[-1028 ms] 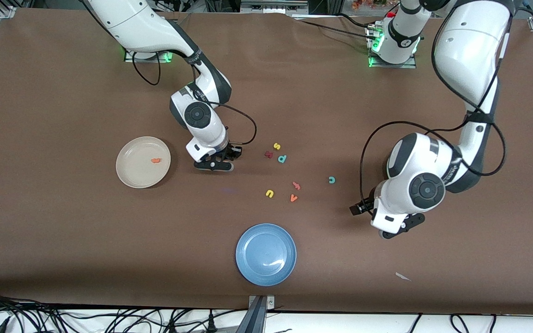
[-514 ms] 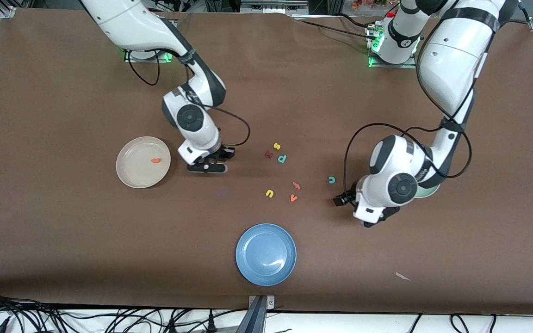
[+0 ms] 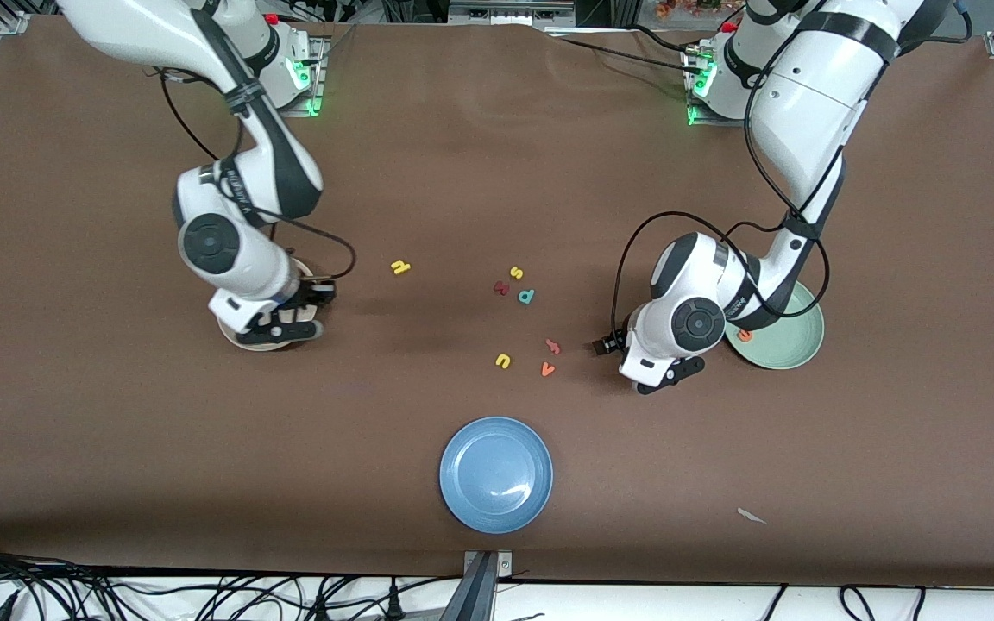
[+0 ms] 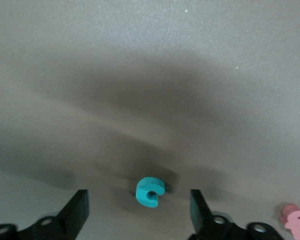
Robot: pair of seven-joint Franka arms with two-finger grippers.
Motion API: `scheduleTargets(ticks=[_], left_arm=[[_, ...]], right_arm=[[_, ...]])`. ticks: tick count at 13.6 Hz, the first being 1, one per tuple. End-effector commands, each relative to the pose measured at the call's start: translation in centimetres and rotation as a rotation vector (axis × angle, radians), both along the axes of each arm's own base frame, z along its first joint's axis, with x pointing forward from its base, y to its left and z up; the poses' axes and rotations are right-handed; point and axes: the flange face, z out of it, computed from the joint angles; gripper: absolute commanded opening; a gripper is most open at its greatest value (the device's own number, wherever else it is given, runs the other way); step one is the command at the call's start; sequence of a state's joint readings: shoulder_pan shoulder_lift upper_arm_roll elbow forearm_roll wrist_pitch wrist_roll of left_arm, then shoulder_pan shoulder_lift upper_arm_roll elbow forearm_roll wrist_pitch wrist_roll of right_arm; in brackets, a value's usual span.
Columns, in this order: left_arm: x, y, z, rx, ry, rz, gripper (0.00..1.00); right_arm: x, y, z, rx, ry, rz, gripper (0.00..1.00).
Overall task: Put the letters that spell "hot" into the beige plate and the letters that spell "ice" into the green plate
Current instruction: 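Place the blue ring on the beige plate while the left gripper grasps c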
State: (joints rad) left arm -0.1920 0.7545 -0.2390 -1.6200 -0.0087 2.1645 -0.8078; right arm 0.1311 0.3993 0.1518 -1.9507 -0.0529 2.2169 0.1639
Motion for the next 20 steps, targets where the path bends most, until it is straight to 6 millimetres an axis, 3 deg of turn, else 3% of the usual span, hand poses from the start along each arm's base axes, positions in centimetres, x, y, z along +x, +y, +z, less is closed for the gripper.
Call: scheduleTargets(ticks=[1, 2, 3, 8, 10, 13, 15, 17, 20], left_arm=[[-0.7, 0.4, 1.0, 0.0, -0.011, 0.015, 0.72], [-0.8, 0.4, 0.9, 0.001, -0.011, 0.017, 0.7], [-0.7, 0.3, 0.8, -0.002, -0.019, 0.02, 0.7], [-0.6, 0.2, 0.3, -0.009, -0.033, 0.024, 0.69], [-0.6, 0.1, 0.1, -0.01, -0.032, 0.023, 0.67], [-0.7, 0.0, 0.0, -0.009, -0.033, 0.021, 0.62], [-0.7, 0.0, -0.4, -0.011, -0.032, 0.023, 0.59], [-0.7, -0.1, -0.4, -0.01, -0.032, 0.021, 0.55], [-0.9, -0.4, -0.5, -0.01, -0.031, 0.017, 0.45]], right_arm=[[-1.1, -1.2, -0.3, 0.002, 0.021, 0.045, 0.39], [-1.0, -1.2, -0.3, 0.003, 0.018, 0.033, 0.81], [-1.0, -1.2, -0.3, 0.005, 0.019, 0.03, 0.89], [-1.8, -0.3, -0.8, 0.016, 0.03, -0.031, 0.91], [-3.0, 2.5, -1.3, 0.029, 0.021, -0.08, 0.91], [-5.2, 8.9, -2.5, 0.041, -0.016, -0.143, 0.91], [-6.4, 11.8, -3.5, 0.049, -0.034, -0.175, 0.91], [-7.8, 13.5, -4.6, 0.057, -0.048, -0.188, 0.91], [-9.2, 13.9, -6.9, 0.084, -0.089, -0.193, 0.91]])
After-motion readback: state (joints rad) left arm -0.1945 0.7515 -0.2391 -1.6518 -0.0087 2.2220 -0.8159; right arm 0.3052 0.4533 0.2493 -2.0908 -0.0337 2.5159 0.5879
